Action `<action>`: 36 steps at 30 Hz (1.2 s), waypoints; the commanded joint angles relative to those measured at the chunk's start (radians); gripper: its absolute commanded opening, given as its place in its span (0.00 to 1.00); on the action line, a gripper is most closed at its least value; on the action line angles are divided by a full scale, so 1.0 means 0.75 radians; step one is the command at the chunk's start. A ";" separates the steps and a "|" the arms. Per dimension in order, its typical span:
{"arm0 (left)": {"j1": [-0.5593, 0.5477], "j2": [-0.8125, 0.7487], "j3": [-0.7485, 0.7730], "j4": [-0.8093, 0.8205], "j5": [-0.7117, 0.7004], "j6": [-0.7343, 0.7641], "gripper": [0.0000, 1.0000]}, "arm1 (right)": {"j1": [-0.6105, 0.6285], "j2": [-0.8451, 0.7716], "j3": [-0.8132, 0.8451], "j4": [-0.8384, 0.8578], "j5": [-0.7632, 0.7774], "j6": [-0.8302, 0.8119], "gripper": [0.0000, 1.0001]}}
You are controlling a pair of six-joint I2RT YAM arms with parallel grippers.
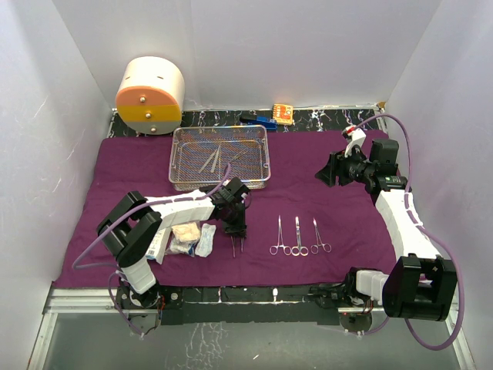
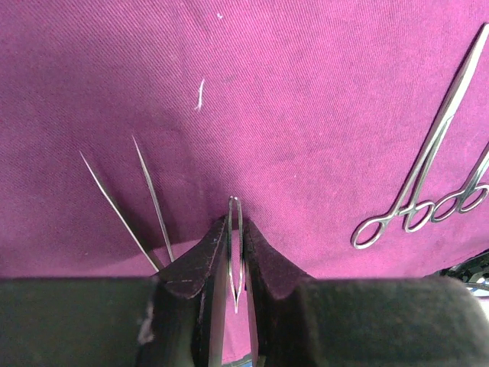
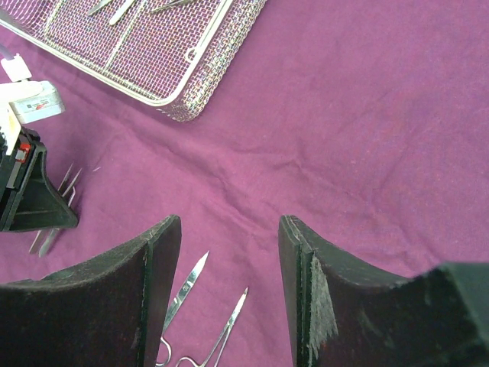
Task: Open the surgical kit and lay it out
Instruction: Place the medical item in the surgical kit.
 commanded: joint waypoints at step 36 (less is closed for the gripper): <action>-0.017 0.040 -0.070 -0.096 0.045 -0.080 0.21 | -0.006 -0.084 -0.007 0.067 -0.040 -0.003 0.52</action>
